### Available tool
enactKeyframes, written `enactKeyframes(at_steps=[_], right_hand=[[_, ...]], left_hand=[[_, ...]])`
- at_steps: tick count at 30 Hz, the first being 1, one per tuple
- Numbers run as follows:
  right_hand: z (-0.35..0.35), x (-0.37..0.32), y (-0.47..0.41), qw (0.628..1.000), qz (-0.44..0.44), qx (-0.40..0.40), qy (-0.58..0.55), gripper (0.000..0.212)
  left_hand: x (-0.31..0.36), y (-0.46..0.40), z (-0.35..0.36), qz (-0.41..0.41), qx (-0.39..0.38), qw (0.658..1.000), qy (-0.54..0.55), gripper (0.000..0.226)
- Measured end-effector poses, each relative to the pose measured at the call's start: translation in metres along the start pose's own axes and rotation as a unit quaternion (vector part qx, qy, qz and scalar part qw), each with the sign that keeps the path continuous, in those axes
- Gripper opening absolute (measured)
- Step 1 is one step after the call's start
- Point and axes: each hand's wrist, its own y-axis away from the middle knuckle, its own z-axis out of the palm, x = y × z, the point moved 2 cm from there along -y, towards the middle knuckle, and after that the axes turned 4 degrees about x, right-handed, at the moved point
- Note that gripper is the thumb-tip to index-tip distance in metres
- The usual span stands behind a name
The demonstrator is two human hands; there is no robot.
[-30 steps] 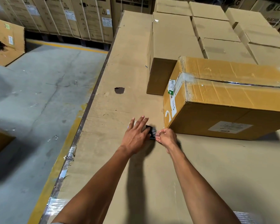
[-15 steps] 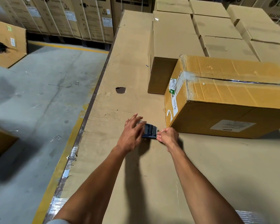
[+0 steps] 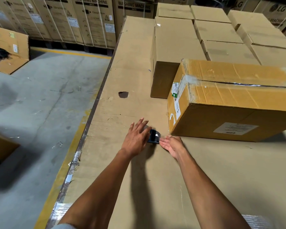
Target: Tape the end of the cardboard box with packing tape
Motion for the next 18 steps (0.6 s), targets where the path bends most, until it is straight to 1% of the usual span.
enactKeyframes(at_steps=[3,5,7,10,13,15,17,18], right_hand=[[-0.004,0.001,-0.001,0.999,0.016,-0.007,-0.051,0.048],[0.0,-0.003,0.003,0.997,0.007,-0.02,-0.068,0.047],[0.009,-0.005,0.008,0.996,-0.009,-0.036,-0.08,0.045],[0.023,-0.01,0.016,0.995,-0.038,-0.056,-0.071,0.05],[0.031,-0.015,0.028,0.996,-0.074,-0.058,-0.006,0.046],[0.029,-0.018,0.028,0.985,-0.147,-0.044,0.081,0.037],[0.022,-0.026,0.03,0.951,-0.249,0.009,0.182,0.025],[0.019,-0.035,0.04,0.929,-0.297,0.038,0.217,0.023]], left_hand=[[0.001,-0.001,-0.002,0.002,-0.001,1.0,-0.024,0.043],[0.0,-0.002,-0.006,-0.005,-0.007,0.998,-0.059,0.043],[-0.002,-0.003,-0.011,-0.02,-0.022,0.996,-0.086,0.049],[-0.005,-0.003,-0.018,-0.04,-0.036,0.992,-0.113,0.057],[-0.004,0.001,-0.026,-0.059,-0.028,0.991,-0.117,0.056],[0.005,0.003,-0.031,-0.075,-0.028,0.991,-0.111,0.06],[0.017,0.001,-0.038,-0.087,-0.019,0.991,-0.1,0.063],[0.026,-0.002,-0.042,-0.087,-0.012,0.992,-0.095,0.064]])
